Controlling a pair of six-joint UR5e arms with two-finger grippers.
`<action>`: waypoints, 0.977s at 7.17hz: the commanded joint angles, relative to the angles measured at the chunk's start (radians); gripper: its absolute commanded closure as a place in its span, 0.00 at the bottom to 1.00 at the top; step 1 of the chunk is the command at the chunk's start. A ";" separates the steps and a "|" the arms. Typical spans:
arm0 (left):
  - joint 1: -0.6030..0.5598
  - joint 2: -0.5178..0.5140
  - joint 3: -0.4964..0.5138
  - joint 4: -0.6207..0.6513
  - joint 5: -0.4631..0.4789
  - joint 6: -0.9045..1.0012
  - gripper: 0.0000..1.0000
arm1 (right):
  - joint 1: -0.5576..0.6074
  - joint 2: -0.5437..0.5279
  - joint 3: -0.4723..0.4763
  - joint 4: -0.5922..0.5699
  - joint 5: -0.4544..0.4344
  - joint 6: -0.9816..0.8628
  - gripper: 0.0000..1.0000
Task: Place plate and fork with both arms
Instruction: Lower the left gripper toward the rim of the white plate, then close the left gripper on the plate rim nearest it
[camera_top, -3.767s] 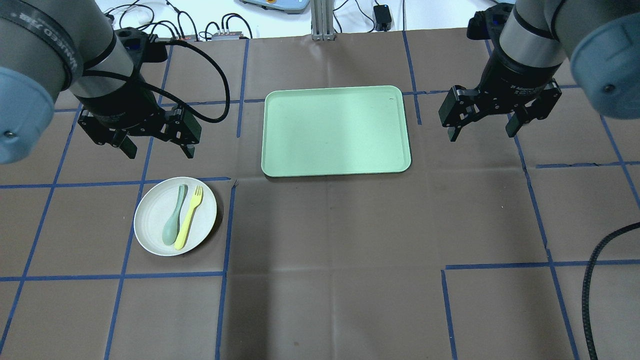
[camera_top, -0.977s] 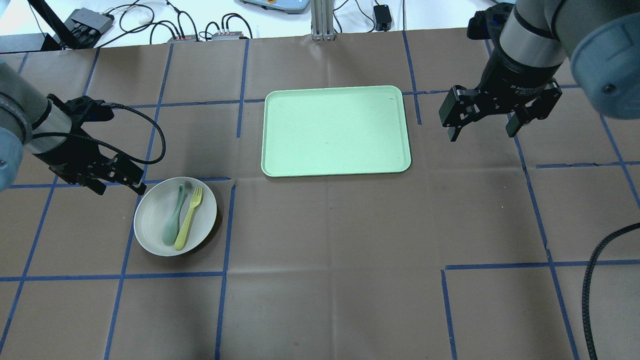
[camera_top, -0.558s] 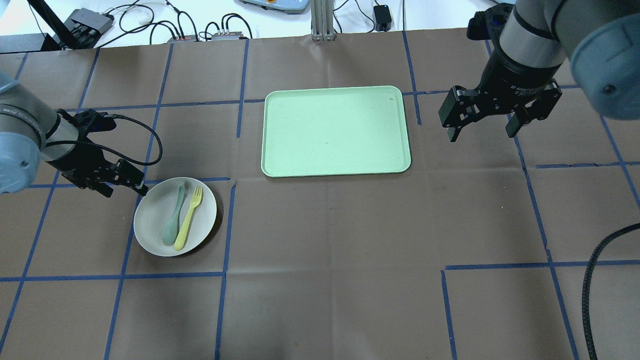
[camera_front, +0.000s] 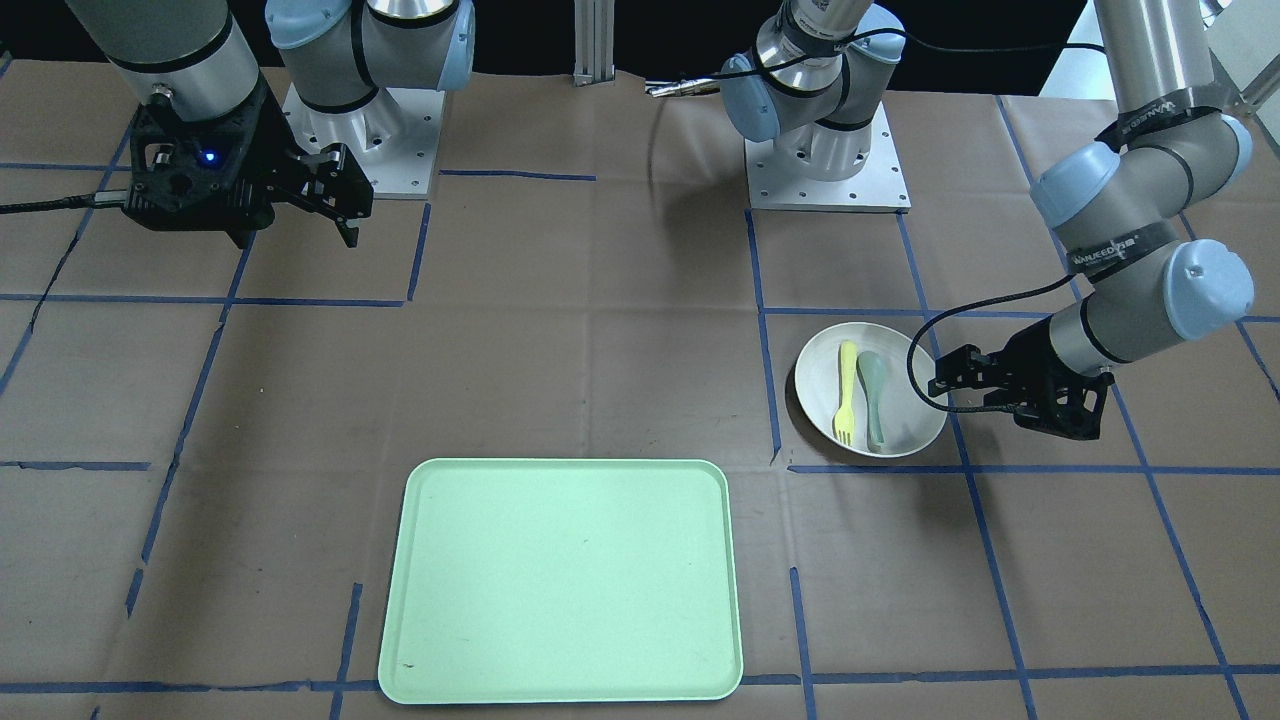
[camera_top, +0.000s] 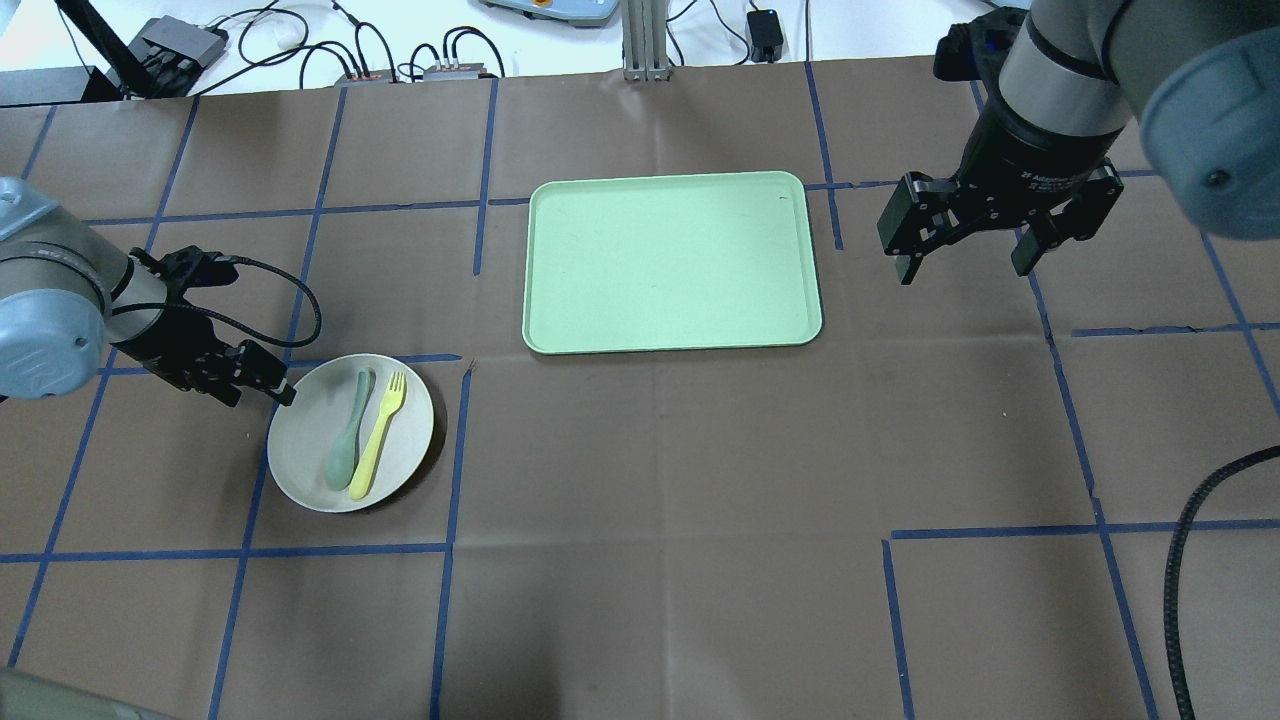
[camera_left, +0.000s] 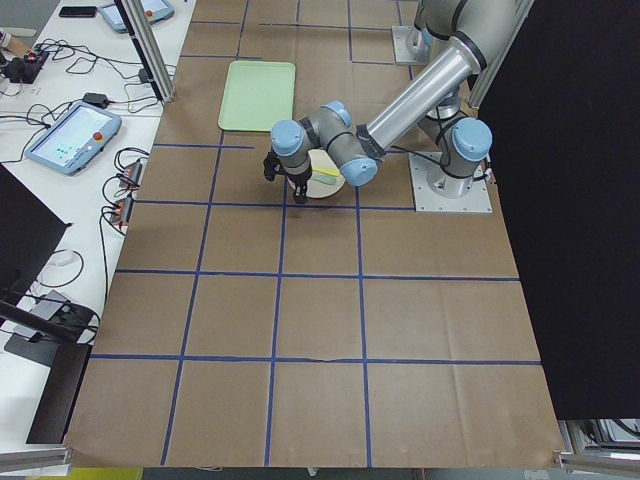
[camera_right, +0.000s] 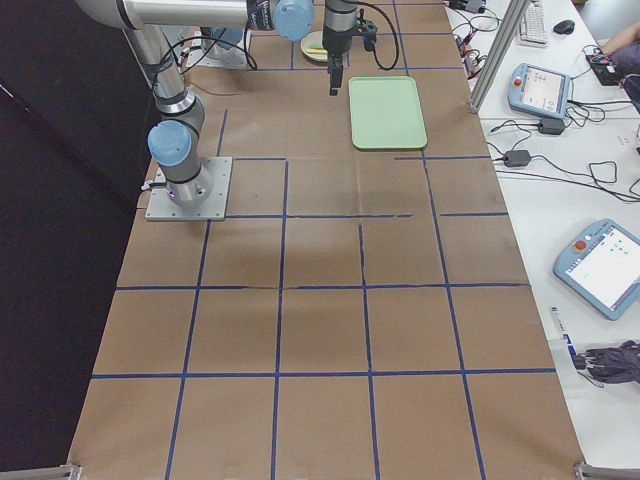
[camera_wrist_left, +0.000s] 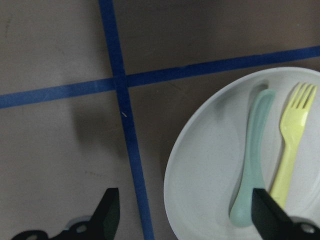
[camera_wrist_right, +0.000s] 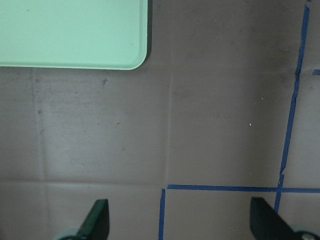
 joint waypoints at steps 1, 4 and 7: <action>0.015 -0.038 -0.002 0.001 0.000 0.003 0.16 | 0.000 0.000 0.000 0.000 0.000 0.000 0.00; 0.013 -0.049 -0.014 -0.002 0.000 -0.005 0.41 | 0.000 0.000 0.000 0.000 0.000 0.000 0.00; 0.013 -0.055 -0.016 -0.006 -0.007 -0.008 0.62 | 0.000 0.000 0.000 0.002 0.000 0.000 0.00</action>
